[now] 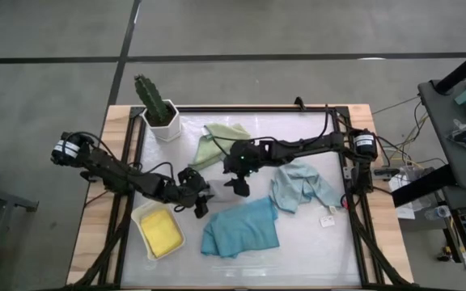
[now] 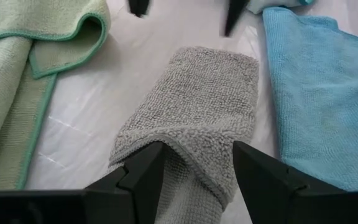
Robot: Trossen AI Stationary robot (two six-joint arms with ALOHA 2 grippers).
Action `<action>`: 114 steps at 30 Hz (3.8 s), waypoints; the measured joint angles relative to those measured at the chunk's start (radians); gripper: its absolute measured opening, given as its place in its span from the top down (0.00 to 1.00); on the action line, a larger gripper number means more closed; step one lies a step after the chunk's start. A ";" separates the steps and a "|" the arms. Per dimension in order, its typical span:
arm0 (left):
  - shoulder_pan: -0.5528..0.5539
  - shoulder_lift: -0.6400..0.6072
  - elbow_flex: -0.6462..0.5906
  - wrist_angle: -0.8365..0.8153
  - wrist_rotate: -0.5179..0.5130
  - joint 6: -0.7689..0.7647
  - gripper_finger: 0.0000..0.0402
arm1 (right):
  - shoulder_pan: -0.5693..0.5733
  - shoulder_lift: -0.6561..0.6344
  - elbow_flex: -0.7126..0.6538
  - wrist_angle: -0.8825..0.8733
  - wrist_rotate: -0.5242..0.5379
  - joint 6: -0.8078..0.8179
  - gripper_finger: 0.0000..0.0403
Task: Fold microfiber towels
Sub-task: Fold the gray microfiber towel
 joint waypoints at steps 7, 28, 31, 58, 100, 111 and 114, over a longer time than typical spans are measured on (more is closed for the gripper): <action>-0.002 -0.045 0.000 -0.045 0.000 0.017 0.56 | -0.005 0.020 0.042 -0.058 0.093 0.069 0.46; -0.002 -0.186 -0.038 -0.117 -0.134 0.087 0.56 | -0.079 0.373 0.467 -0.486 -0.275 -0.099 0.29; -0.002 -0.186 -0.038 -0.116 -0.134 0.086 0.56 | -0.066 0.413 0.500 -0.516 -0.293 -0.120 0.29; 0.000 -0.188 -0.031 -0.106 -0.169 0.083 0.56 | -0.043 0.442 0.522 -0.540 -0.311 -0.132 0.65; -0.034 -0.455 -0.031 -0.009 -0.262 0.149 0.56 | -0.029 -0.197 -0.457 1.079 0.013 0.238 0.96; -0.034 -0.312 -0.032 0.237 -0.254 0.212 0.56 | -0.019 -0.163 -0.479 1.189 0.053 0.229 0.96; -0.034 -0.301 -0.032 0.309 -0.263 0.219 0.56 | -0.005 -0.152 -0.479 1.185 0.073 0.211 0.96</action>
